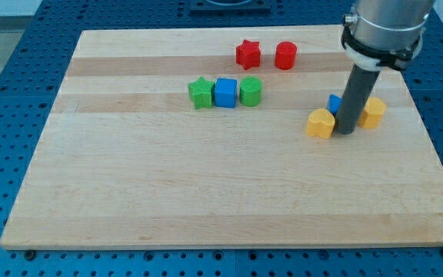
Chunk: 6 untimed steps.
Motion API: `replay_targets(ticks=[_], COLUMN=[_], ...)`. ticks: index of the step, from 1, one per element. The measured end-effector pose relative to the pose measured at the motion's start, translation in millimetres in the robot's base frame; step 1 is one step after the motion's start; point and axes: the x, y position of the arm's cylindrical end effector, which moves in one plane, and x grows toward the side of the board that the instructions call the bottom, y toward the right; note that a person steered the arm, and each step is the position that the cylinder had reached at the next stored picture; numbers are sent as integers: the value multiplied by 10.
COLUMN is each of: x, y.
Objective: Move blue triangle closer to the green circle
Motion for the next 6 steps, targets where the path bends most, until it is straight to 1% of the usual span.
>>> replay_targets(ticks=[6], x=[-1157], y=[15])
